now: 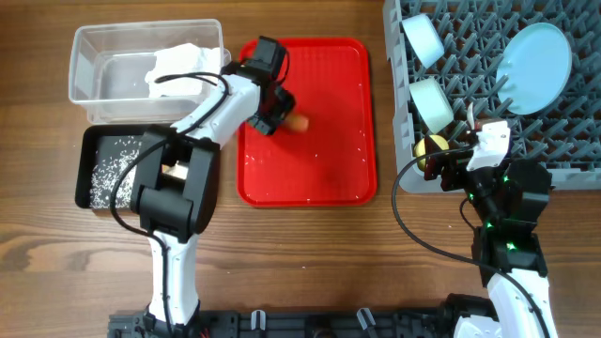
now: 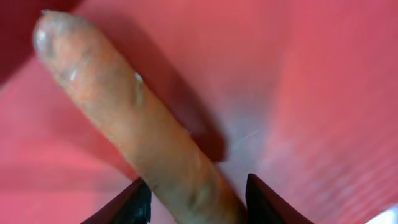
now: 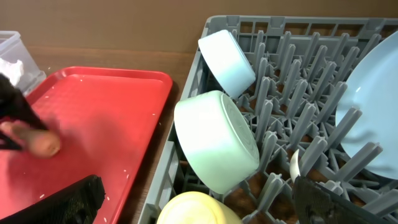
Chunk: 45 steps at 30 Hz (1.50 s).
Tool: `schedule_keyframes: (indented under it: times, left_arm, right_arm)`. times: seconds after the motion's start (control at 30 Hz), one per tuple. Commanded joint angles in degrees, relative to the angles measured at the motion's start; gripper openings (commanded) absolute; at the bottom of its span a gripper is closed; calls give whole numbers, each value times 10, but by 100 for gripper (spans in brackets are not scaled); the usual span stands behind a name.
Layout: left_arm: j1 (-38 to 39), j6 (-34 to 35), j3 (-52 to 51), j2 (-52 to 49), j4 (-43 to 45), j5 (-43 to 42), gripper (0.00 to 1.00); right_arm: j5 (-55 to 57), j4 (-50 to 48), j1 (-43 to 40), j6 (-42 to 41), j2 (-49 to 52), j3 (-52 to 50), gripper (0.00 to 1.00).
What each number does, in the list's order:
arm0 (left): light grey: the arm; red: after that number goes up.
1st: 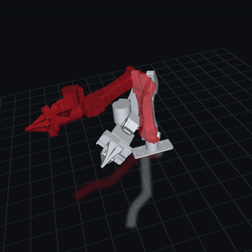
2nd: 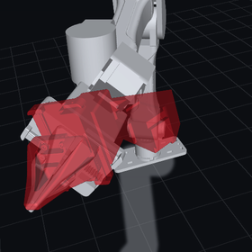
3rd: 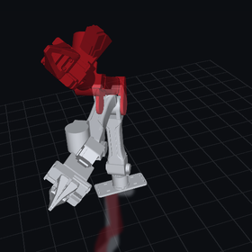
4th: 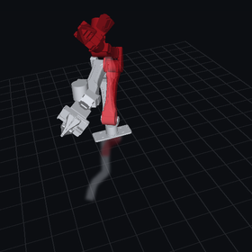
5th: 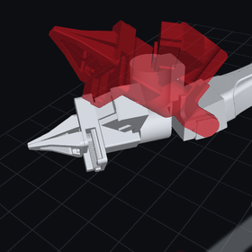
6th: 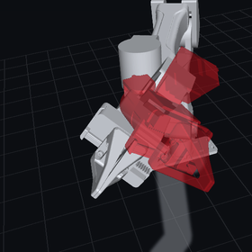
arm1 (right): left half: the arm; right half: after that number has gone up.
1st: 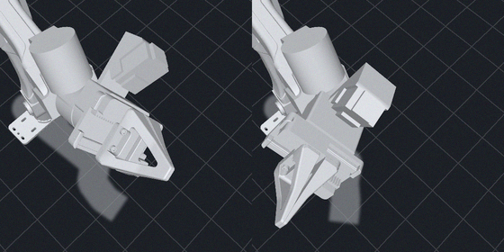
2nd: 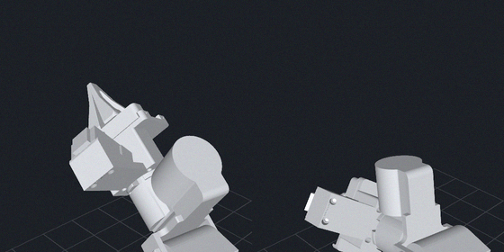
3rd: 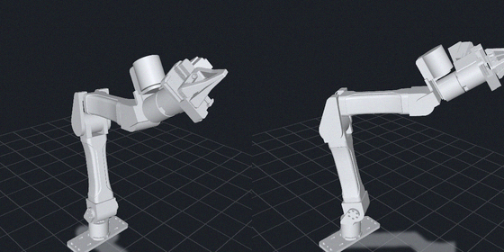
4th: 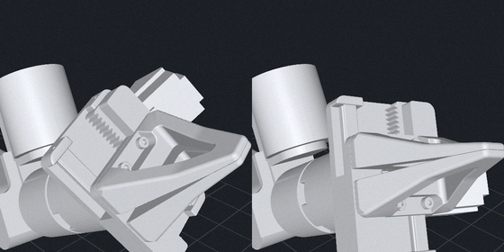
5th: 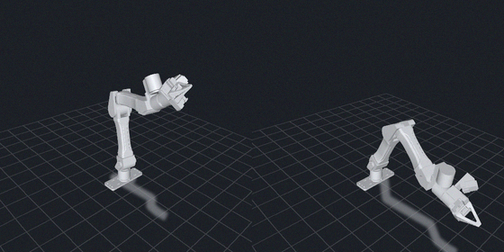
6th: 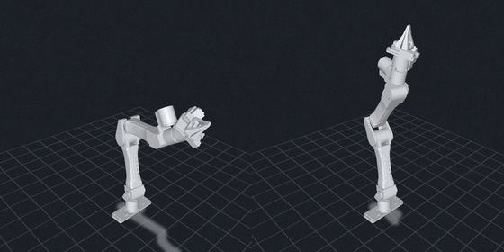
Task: Sort waste into correct bins and load items into the dishwasher rack
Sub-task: 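Reach the left gripper to the carrot and grasp it, then carry the carrot left and drop it onto the black rice tray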
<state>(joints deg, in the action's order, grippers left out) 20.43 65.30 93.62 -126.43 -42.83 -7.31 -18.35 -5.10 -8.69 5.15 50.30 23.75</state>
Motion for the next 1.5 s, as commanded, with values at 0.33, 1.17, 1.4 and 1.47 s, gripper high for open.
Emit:
schedule_keyframes:
  times: [0.33, 1.17, 1.4, 1.47]
  left_arm:
    - [-2, -229, -26, -34, -197, 19, 29]
    - [-171, -270, 196, 135, -476, 211, 18]
    - [-391, -127, 19, 134, -316, 65, 11]
    - [-400, -120, -46, 134, -256, 25, 9]
  right_arm:
    - [4, 0, 0, -9, 0, 1, 100]
    - [4, -22, 0, -9, 47, 1, 100]
    - [4, -21, 0, -8, 47, 1, 100]
    - [4, -21, 0, -8, 47, 1, 100]
